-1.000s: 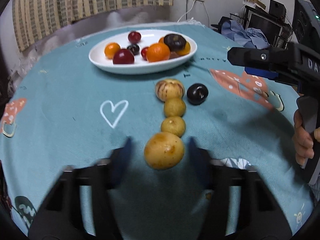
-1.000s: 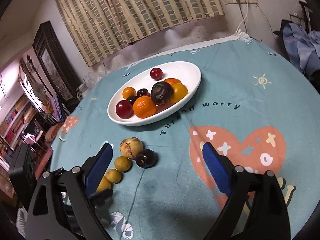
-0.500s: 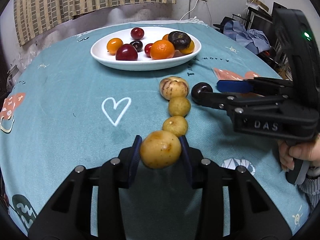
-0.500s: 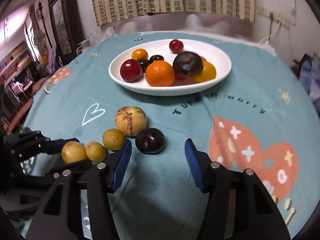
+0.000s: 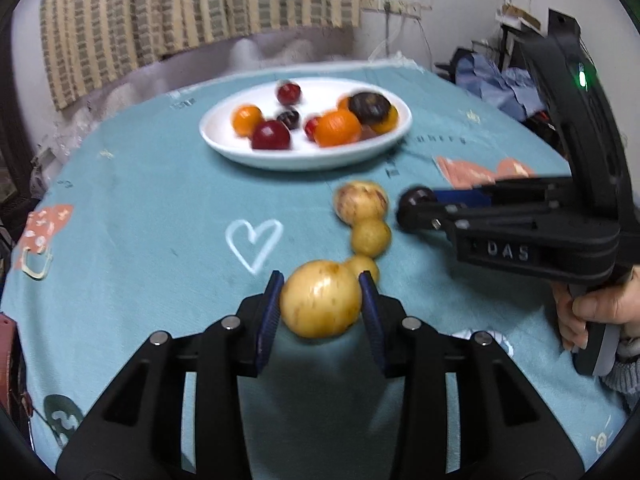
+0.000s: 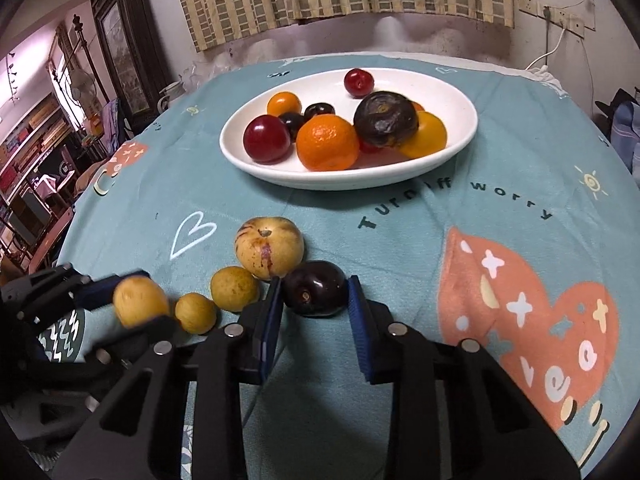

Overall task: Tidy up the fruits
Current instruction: 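Grasp a yellow plum with the left tool while the right tool grasps a dark purple plum, then release the yellow plum and purple plum onto the white plate with both tools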

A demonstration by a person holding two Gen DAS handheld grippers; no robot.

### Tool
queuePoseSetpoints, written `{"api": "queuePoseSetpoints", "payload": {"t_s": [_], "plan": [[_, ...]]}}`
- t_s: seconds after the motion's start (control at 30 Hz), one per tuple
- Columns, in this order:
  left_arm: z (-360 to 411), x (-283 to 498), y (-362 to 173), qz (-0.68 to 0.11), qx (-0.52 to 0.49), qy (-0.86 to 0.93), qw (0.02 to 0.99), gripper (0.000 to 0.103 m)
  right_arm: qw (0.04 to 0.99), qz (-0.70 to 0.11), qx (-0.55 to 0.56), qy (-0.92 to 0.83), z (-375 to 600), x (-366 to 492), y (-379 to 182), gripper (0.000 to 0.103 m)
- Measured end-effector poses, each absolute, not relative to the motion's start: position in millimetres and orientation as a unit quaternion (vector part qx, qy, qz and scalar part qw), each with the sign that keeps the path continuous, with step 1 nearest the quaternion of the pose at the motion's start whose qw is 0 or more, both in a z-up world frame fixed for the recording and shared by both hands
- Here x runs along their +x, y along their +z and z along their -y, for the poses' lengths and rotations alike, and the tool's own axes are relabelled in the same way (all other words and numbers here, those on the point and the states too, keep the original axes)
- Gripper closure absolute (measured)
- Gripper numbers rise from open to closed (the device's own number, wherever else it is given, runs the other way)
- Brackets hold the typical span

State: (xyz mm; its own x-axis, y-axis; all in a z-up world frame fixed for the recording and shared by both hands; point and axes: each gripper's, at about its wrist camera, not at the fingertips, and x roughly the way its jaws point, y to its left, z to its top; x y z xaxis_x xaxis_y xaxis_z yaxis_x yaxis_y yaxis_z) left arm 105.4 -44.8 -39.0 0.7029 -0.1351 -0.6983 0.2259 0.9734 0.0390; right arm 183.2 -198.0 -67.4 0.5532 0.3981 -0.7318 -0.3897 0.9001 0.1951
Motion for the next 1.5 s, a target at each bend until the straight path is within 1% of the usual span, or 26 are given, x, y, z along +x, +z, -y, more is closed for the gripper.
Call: {"api": "queuePoseSetpoints", "payload": {"t_s": [0.2, 0.67, 0.83, 1.0, 1.1, 1.3, 1.4, 1.47, 1.5], "plan": [[32.5, 101.0, -22.3, -0.332, 0.050, -0.060, 0.940, 0.064, 0.891, -0.401, 0.012, 0.215, 203.7, 177.7, -62.1, 0.071], [26.1, 100.4, -12.7, -0.309, 0.052, -0.034, 0.949, 0.064, 0.911, -0.352, 0.030, 0.213, 212.3, 163.1, -36.9, 0.071], [24.0, 123.7, 4.0, -0.293, 0.053, -0.030, 0.954, 0.065, 0.920, -0.327, 0.041, 0.211, 216.4, 171.6, -15.7, 0.071], [35.6, 163.2, 27.7, -0.265, 0.081, -0.025, 0.960, 0.065, 0.926, -0.318, 0.035, 0.201, 215.7, 205.4, 3.7, 0.071], [39.5, 182.6, 30.2, -0.261, 0.084, -0.026, 0.961, 0.065, 0.929, -0.308, 0.039, 0.203, 213.2, 225.4, 13.0, 0.070], [28.9, 199.7, 18.3, -0.276, 0.065, -0.037, 0.958, 0.065, 0.927, -0.303, 0.058, 0.216, 214.3, 232.5, 8.9, 0.070], [11.8, 192.7, 6.9, -0.314, 0.049, -0.053, 0.947, 0.061, 0.922, -0.315, 0.049, 0.222, 211.8, 229.3, 2.3, 0.070], [-3.4, 175.6, -2.4, -0.334, 0.031, -0.061, 0.940, 0.054, 0.921, -0.316, 0.051, 0.223, 211.6, 227.8, 1.5, 0.070], [-6.7, 169.8, -5.5, -0.338, 0.027, -0.061, 0.939, 0.052, 0.920, -0.317, 0.051, 0.224, 210.6, 226.8, 1.5, 0.070]]}}
